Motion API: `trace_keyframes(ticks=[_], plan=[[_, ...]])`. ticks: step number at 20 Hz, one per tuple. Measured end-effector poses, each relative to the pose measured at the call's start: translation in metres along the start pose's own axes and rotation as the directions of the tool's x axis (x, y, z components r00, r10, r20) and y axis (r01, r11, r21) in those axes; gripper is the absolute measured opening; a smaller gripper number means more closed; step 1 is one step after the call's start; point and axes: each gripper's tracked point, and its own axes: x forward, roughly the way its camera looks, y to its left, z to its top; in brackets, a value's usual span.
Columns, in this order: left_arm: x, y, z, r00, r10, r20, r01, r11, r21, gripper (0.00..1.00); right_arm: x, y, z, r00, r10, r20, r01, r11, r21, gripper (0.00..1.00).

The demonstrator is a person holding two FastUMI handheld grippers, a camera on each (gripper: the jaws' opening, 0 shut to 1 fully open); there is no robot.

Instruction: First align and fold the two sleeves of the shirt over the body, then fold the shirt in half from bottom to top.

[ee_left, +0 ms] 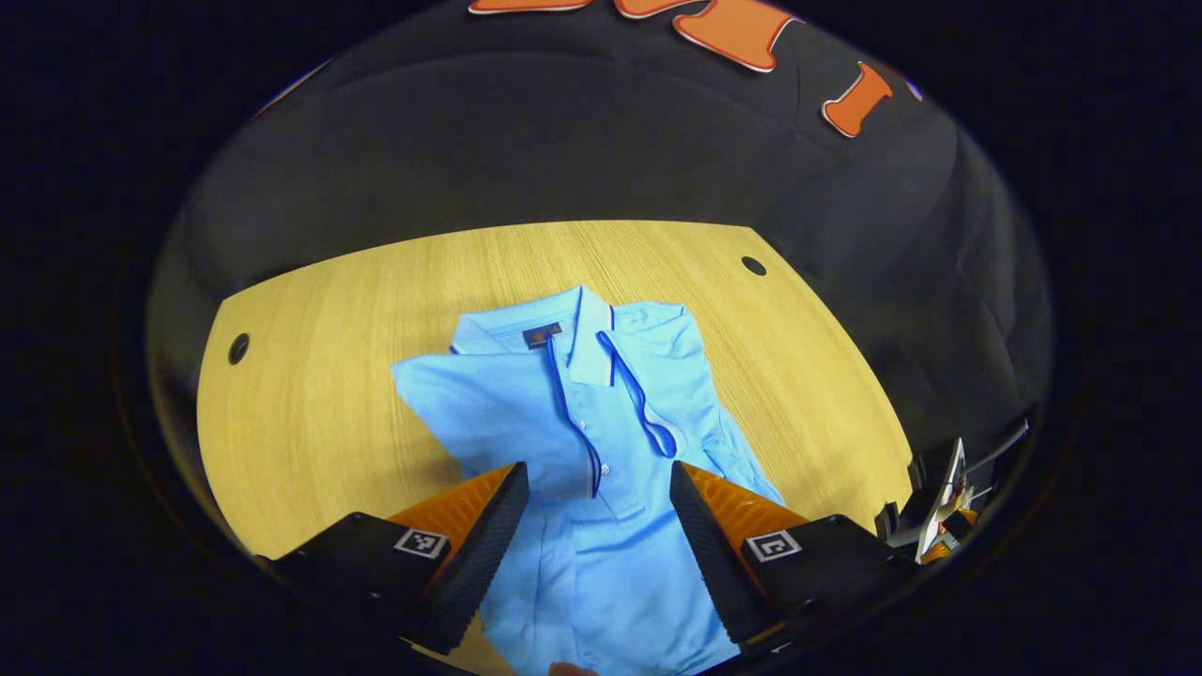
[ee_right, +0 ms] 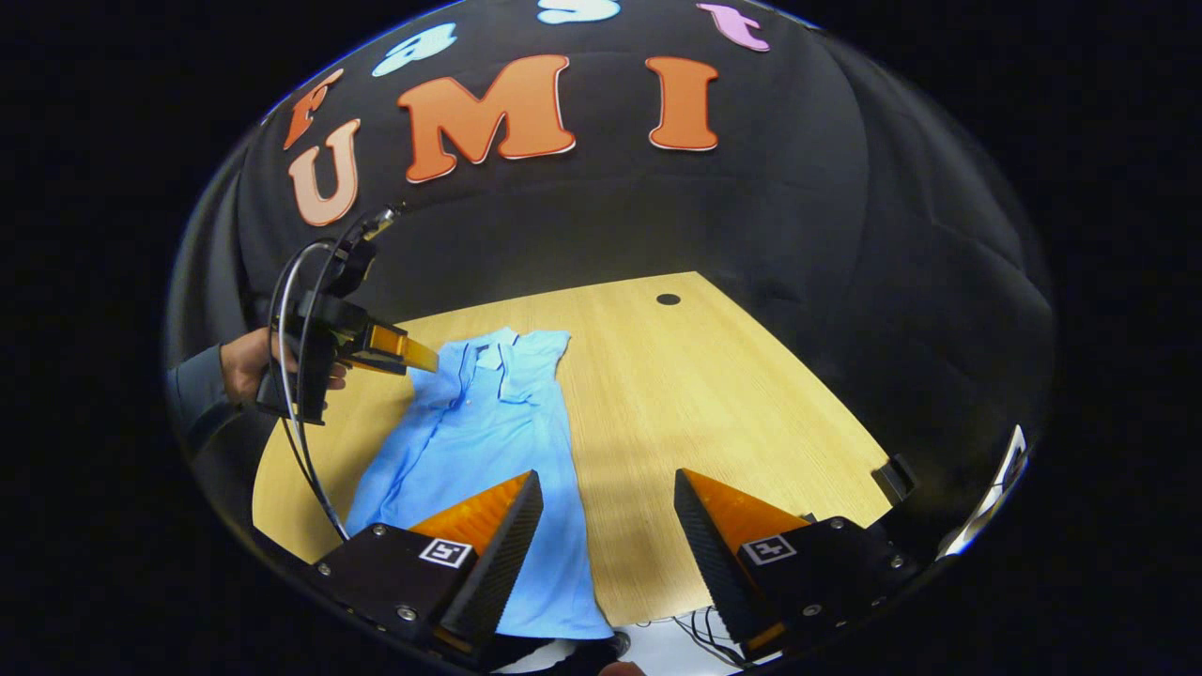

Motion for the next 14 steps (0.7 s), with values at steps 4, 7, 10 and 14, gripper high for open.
trace_keyframes(ticks=[4, 7, 10, 14], plan=[[-0.054, 0.002, -0.045, 0.999, 0.045, 0.023, -0.043, 0.996, -0.076, 1.00, -0.002, 0.003, -0.023, 0.995, 0.081, -0.050, -0.083, 0.995, -0.052, 0.91], [-0.089, 0.007, -0.083, 0.995, 0.098, 0.032, -0.095, 0.991, -0.097, 0.99, -0.003, 0.005, -0.048, 0.986, 0.129, -0.103, -0.139, 0.986, -0.093, 0.95], [-0.119, 0.006, -0.127, 0.989, 0.142, 0.031, -0.139, 0.985, -0.102, 0.99, -0.003, 0.003, -0.076, 0.975, 0.156, -0.156, -0.176, 0.977, -0.122, 0.96], [-0.144, 0.006, -0.186, 0.981, 0.193, 0.001, -0.192, 0.977, -0.095, 0.99, -0.001, 0.004, -0.108, 0.960, 0.175, -0.218, -0.210, 0.966, -0.149, 0.96]])
